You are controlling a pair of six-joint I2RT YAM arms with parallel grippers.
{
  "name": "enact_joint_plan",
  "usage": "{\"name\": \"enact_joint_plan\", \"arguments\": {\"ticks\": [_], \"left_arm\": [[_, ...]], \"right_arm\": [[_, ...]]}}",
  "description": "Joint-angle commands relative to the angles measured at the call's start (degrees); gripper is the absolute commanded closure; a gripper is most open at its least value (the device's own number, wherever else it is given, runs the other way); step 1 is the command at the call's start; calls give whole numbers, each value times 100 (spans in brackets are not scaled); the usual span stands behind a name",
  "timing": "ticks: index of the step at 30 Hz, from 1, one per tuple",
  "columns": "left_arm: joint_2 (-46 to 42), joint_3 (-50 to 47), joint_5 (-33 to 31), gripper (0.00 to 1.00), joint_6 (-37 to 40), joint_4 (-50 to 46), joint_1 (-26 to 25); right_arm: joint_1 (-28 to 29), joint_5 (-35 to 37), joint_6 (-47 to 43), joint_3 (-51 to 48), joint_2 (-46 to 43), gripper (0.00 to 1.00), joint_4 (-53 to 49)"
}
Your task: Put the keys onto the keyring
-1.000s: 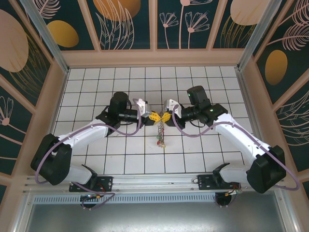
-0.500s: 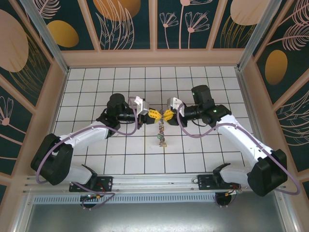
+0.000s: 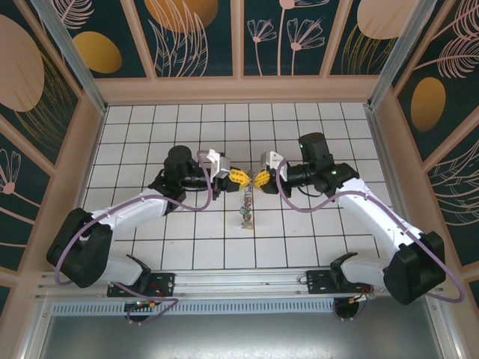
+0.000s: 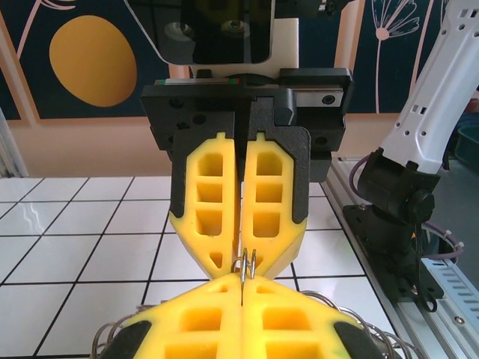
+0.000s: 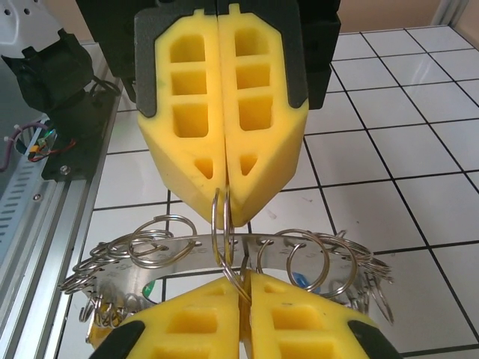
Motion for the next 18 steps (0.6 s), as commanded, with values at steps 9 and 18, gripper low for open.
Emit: {"name": "enact_joint_plan", "arguments": {"ticks": [9, 18], "left_arm": [[-43, 0, 127, 100, -225, 782, -29], [-37, -88, 98, 100, -267, 910, -30]], "right_arm": [[155, -470, 387, 134, 551, 93, 244], [184, -201, 270, 320, 569, 80, 3]]}}
